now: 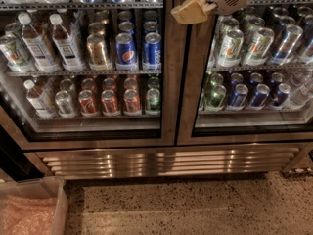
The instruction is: Open left fridge door
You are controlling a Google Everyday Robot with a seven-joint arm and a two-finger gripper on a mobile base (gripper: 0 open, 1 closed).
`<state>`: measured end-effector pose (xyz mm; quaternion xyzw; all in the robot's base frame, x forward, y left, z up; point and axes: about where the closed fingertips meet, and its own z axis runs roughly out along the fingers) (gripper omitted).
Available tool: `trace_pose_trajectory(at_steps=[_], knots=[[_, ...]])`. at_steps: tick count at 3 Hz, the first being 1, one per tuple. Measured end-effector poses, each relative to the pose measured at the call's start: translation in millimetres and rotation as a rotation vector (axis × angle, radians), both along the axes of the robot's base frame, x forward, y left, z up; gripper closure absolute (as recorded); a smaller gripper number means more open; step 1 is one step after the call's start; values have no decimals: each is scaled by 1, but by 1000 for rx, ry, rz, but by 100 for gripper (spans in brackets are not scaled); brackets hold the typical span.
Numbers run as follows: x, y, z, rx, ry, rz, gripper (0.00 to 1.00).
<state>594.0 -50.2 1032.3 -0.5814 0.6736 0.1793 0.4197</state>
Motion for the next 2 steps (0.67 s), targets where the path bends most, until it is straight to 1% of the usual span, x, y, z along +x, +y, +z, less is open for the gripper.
trace_pose_trajectory(at_steps=[2], knots=[[4, -2, 2, 0, 0, 0, 100]])
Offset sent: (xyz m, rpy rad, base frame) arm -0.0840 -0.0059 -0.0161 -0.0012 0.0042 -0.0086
